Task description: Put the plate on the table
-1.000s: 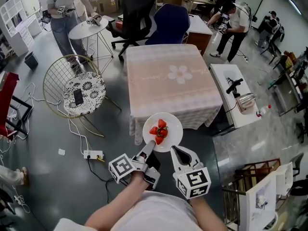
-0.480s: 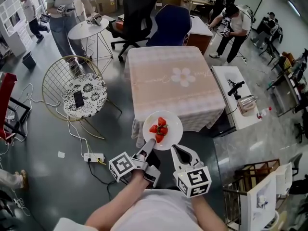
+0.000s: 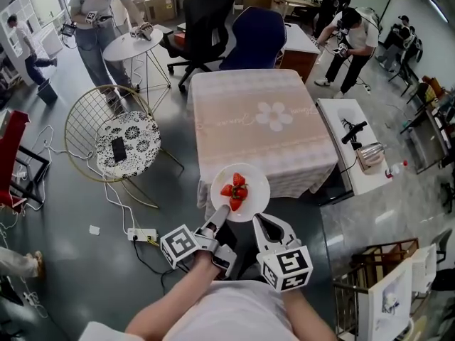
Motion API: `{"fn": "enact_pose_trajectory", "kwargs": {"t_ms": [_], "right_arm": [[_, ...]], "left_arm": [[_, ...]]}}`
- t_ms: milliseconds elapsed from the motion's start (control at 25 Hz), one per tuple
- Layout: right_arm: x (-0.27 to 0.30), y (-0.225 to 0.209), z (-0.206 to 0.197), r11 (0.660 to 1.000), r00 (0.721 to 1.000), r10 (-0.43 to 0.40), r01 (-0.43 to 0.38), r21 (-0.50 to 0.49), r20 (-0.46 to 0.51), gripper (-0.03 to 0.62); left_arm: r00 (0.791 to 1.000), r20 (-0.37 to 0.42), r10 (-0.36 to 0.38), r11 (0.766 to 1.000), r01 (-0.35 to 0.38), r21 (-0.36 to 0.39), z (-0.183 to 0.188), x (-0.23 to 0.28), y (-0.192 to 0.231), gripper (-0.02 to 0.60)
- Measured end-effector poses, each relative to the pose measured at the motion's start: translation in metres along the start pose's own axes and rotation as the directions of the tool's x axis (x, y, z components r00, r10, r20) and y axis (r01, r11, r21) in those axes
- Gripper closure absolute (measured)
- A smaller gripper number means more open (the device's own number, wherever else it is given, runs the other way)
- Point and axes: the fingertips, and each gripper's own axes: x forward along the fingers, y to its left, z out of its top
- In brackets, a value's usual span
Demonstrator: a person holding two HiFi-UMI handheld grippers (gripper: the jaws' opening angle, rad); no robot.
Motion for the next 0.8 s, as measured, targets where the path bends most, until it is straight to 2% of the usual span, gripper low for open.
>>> {"fn": "enact_pose_trajectory", "kwargs": {"t_ms": [400,800], "right_arm": [[0.032,-0.042,0.006,0.996,0.996,0.090,-0.090,0.023,-0.004,0.589],[0.060,-0.112,0.024,0.992,0.993,0.114,-0.114,0.052,-0.005,0.589]], "left_arm": [[0.997,0.063,0.037,0.999,-0.038,0.016,0.007,0.044,0.007,0.568],[0.996,0.048,0.071,0.997,-0.073,0.039,0.000,0.113,0.010,0.568]]}}
